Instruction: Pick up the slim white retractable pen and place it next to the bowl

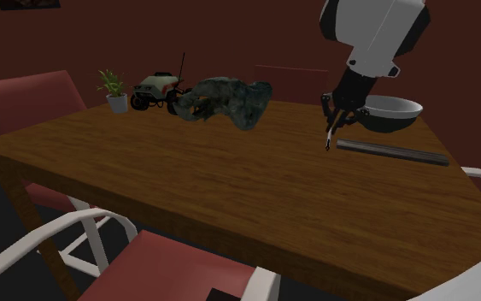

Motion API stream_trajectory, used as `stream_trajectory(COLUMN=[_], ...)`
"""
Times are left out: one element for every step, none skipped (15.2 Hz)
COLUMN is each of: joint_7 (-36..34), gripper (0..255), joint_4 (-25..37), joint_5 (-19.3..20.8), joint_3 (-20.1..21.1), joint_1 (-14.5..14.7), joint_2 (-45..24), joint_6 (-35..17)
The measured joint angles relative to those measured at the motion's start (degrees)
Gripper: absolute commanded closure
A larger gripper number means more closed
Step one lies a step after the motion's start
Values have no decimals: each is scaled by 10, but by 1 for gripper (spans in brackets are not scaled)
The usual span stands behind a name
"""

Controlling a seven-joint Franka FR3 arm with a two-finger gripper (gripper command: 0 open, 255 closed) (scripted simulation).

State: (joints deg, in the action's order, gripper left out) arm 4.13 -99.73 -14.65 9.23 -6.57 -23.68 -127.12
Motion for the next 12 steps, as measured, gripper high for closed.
stream_trajectory(joint_7=[0,0,0,0,0,0,0,0,1,0,-1,0], gripper=[255,0,0,0,0,0,0,0,0,0,0,0], joint_4=[0,0,0,0,0,0,0,0,1,5,12,17], joint_5=[0,0,0,0,0,0,0,0,0,0,1,1], joint_3=[0,0,0,0,0,0,0,0,-1,-1,-2,-3], joint_1=[0,0,0,0,0,0,0,0,-2,-4,-6,-9], joint_2=[0,0,0,0,0,0,0,0,5,12,20,27], joint_6=[0,0,0,0,0,0,0,0,6,18,33,45])
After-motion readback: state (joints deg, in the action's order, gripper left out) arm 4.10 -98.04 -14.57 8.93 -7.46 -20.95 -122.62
